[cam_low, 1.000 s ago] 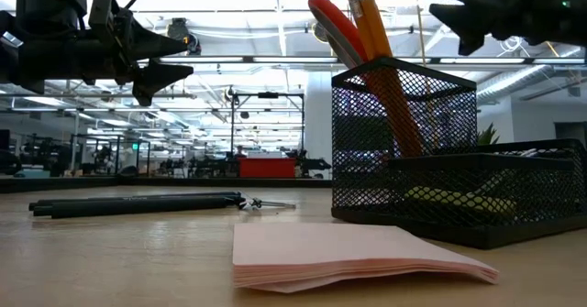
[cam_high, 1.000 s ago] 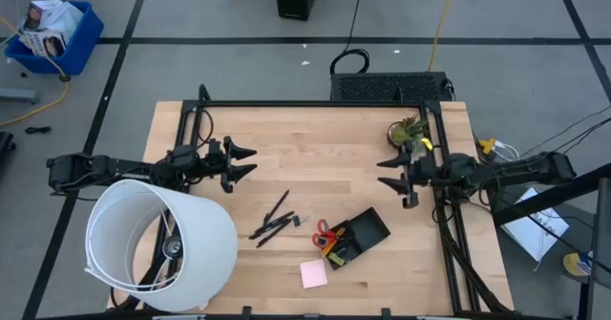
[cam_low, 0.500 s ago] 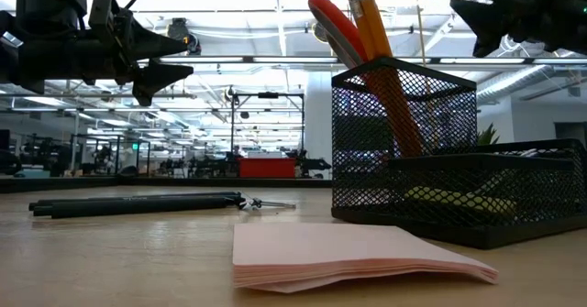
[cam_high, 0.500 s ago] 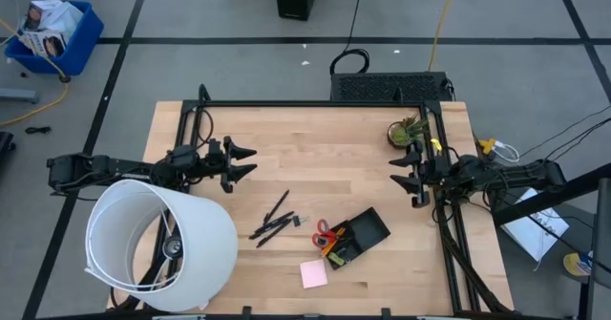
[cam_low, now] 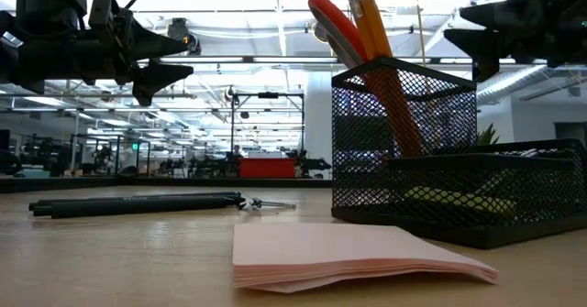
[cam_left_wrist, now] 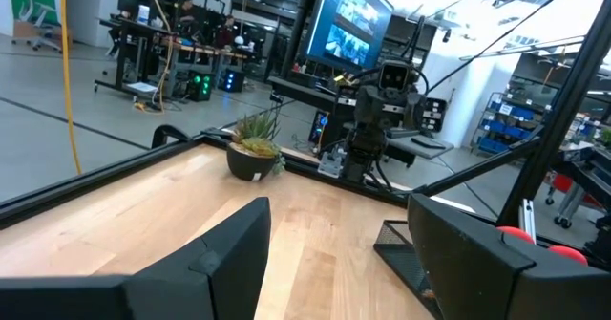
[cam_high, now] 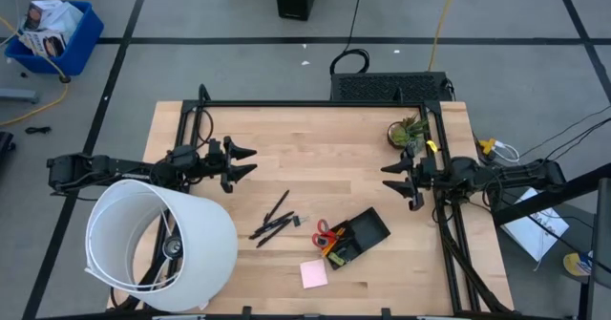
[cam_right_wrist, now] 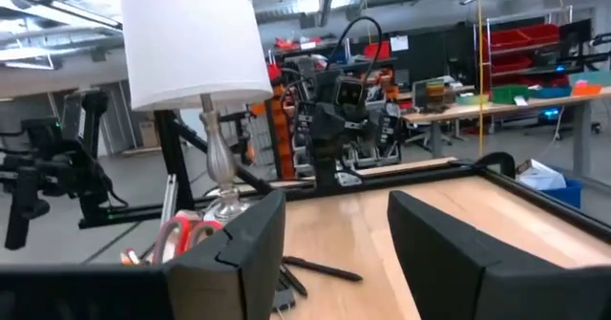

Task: Pick and place office supplies into organizer
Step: Put the black pen into the black desk organizer

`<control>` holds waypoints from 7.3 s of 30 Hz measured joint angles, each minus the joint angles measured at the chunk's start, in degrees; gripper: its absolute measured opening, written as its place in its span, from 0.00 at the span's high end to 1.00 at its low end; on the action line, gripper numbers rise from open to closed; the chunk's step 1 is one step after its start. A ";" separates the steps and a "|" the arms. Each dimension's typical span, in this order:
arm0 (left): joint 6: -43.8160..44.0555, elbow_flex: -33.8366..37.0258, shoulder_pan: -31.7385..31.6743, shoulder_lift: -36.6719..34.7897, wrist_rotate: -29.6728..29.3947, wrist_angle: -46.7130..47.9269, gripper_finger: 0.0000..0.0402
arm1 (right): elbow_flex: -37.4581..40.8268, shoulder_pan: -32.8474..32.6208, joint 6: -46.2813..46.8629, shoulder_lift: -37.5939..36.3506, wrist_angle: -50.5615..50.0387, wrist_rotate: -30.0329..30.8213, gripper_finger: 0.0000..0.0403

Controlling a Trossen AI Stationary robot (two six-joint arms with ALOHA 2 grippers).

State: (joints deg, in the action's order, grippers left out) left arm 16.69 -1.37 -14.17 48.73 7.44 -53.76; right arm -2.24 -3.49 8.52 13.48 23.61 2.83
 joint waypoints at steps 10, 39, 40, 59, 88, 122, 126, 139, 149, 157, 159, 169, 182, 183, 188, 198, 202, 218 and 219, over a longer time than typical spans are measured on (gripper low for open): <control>0.02 0.00 0.02 0.00 0.00 0.00 0.37 | 0.07 0.00 -0.61 0.07 -4.17 0.07 0.55; -0.50 0.00 0.01 0.00 0.01 0.12 0.37 | 0.13 0.00 -0.61 0.07 -4.24 0.09 0.55; -1.36 0.00 0.00 0.00 0.00 0.43 0.37 | 0.13 0.00 -0.62 0.07 -4.24 0.09 0.55; -9.06 0.02 -1.43 0.51 4.20 11.81 0.37 | 0.13 0.00 -0.61 0.07 -4.26 0.10 0.55; -25.95 -27.28 2.91 32.89 20.65 17.92 0.37 | 0.15 0.02 -0.62 0.20 -4.72 0.11 0.55; 16.47 -48.50 14.97 41.48 -13.66 71.51 0.37 | 0.15 0.02 -0.64 0.17 -5.11 0.11 0.55; 20.33 -48.50 14.90 41.56 -13.63 73.22 0.37 | 0.15 0.02 -0.64 0.19 -5.11 0.11 0.55; 22.64 -48.48 15.61 42.58 -16.22 69.97 0.37 | 0.15 0.02 -0.64 0.19 -5.13 0.11 0.55; 24.39 -55.87 16.89 48.36 -17.09 79.53 0.37 | 0.15 0.02 -0.64 0.35 -5.23 0.11 0.55; 28.10 -65.48 18.80 55.71 -18.25 91.22 0.37 | 0.15 0.02 -0.62 1.30 -5.24 0.10 0.55; 28.02 -65.68 18.71 56.35 -18.66 91.06 0.37 | 0.15 0.02 -0.63 1.50 -5.17 0.11 0.55; 28.27 -65.67 17.70 58.34 -17.43 90.67 0.37 | 0.15 0.01 -0.63 1.55 -5.10 0.11 0.55; 27.42 -65.75 16.33 60.35 -15.15 90.65 0.37 | 0.15 0.02 -0.63 2.01 -5.09 0.13 0.55; 27.48 -65.75 16.33 60.35 -15.18 90.64 0.38 | 0.15 0.02 -0.62 2.01 -5.13 0.11 0.55; 27.56 -65.75 16.33 60.39 -15.13 90.49 0.45 | 0.14 0.02 -0.61 2.01 -5.11 0.11 0.55; 27.63 -65.70 16.33 60.39 -15.10 90.32 0.64 | 0.15 0.01 -0.62 2.01 -5.09 0.10 0.55; 27.65 -65.70 16.33 60.41 -14.97 90.20 0.71 | 0.15 0.02 -0.64 2.01 -5.09 0.09 0.55; 28.33 -65.66 16.33 60.41 -14.97 90.07 0.91 | 0.13 0.02 -0.63 2.01 -5.09 0.10 0.55; 28.39 -65.66 16.33 60.41 -14.97 90.05 0.90 | 0.14 0.02 -0.61 2.01 -5.09 0.11 0.55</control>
State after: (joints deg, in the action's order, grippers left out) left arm 45.08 -67.02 2.15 109.14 -7.53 36.30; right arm -2.10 -3.46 7.90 15.49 18.52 2.94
